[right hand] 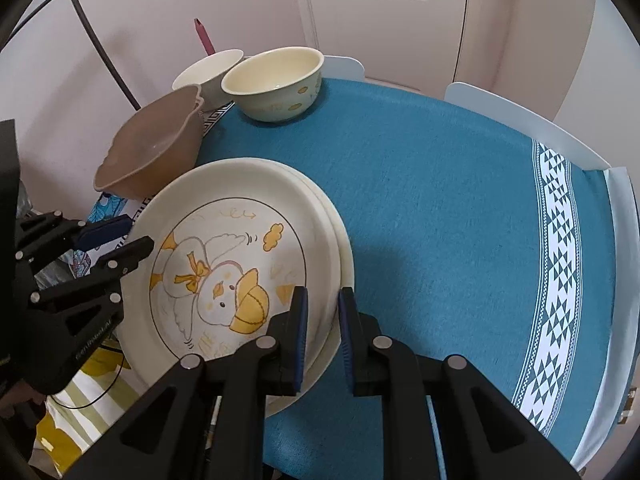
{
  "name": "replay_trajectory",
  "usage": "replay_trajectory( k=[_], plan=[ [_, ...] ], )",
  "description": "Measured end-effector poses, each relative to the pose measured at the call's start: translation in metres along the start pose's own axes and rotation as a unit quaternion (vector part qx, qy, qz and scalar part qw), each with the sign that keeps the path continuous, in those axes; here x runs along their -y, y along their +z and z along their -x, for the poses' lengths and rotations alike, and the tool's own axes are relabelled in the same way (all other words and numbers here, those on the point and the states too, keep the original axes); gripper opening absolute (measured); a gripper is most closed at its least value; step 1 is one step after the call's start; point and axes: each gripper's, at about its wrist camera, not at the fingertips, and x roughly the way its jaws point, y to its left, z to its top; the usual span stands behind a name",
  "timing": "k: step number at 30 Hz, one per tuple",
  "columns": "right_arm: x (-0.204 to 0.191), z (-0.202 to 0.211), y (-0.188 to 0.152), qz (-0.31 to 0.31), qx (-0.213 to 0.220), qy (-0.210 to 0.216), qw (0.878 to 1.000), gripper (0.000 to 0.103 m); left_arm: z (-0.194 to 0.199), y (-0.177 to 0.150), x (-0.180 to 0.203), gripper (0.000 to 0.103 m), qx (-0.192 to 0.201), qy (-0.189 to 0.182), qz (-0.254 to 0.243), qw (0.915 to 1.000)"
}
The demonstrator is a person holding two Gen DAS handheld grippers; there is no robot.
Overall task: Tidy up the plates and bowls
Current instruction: 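Open both grippers and move them toward the taupe square bowl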
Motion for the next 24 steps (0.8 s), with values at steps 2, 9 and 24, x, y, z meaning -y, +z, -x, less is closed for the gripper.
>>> replay_trajectory(
  k=[2,9,24],
  plan=[
    [-0.001,-0.001,0.001,0.004,0.000,-0.003,1.000,0.014,0.000,0.000,-0.002,0.022,0.000,0.000,0.002,1.0000],
    [0.001,0.004,0.004,-0.004,0.003,0.005,1.000,0.014,0.005,0.003,-0.013,0.022,-0.004,-0.029,0.029,0.9991],
    [0.002,0.087,0.051,0.004,0.111,0.078,0.991,0.087,0.103,0.025,-0.075,0.102,0.125,-0.021,0.155,0.9798]
  ],
)
